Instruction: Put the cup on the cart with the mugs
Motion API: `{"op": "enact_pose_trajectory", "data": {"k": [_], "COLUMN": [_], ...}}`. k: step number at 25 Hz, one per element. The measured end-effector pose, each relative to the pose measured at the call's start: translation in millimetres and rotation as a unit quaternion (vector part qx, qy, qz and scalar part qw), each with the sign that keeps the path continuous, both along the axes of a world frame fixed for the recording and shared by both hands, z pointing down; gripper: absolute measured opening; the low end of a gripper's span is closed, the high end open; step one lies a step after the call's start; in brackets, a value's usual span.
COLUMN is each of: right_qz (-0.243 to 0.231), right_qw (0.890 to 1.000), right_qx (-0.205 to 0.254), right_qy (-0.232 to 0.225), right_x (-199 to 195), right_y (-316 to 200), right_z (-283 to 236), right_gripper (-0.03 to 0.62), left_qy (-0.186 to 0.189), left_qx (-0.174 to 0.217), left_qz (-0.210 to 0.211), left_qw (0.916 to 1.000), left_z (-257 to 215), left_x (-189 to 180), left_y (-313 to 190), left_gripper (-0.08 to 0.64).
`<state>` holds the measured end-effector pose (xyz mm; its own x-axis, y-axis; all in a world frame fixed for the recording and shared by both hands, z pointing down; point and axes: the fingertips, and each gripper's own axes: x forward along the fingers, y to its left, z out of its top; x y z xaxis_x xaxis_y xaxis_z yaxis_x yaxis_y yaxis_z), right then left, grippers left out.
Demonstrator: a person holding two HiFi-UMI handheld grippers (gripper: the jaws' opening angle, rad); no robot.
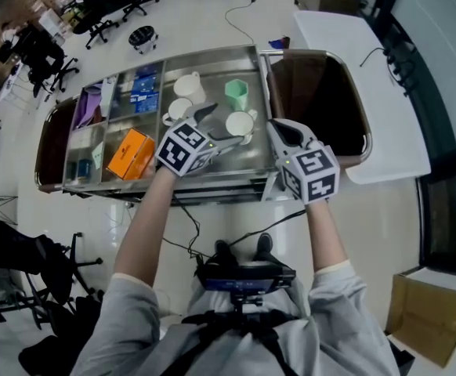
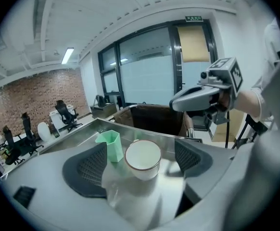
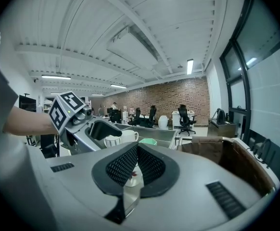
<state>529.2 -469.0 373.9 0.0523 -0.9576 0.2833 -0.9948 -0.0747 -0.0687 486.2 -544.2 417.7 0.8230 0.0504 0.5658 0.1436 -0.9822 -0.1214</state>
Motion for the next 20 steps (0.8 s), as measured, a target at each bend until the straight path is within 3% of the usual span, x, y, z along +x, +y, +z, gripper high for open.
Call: {"op": "enact_pose_trajectory", "data": {"k": [5, 11, 15, 20], "right_qz": [-0.005, -0.01, -0.011, 0.006], "right_qw": [1.0, 1.0, 1.0, 0.997], "right_qx": [0.001, 0.009, 0.018, 0.046], "right_qy": [0.002, 0.007, -0.003, -0.059], "right_x": [-14, -30, -40, -51], "right_y": [0, 9, 21, 49], "right_z": [-4, -4, -4, -2], "right_gripper": [-0.002, -0.002, -0.002, -0.002], "left_qy": [0.083, 0.159, 0.171, 0.174], "left_qx": [0.011, 0.002, -0.003, -0.007], "left_qz": [-0.079, -0.197, -0.278, -0.32], "left_qw": [0.9934, 0.9675, 0.9453, 0.9313], "left_z": [-41, -49, -39, -31], "left_x": [-47, -119, -176, -227], "left_y": [-7, -16, -31, -27], "left_gripper": [0.271, 0.043, 0.0, 0.0]}}
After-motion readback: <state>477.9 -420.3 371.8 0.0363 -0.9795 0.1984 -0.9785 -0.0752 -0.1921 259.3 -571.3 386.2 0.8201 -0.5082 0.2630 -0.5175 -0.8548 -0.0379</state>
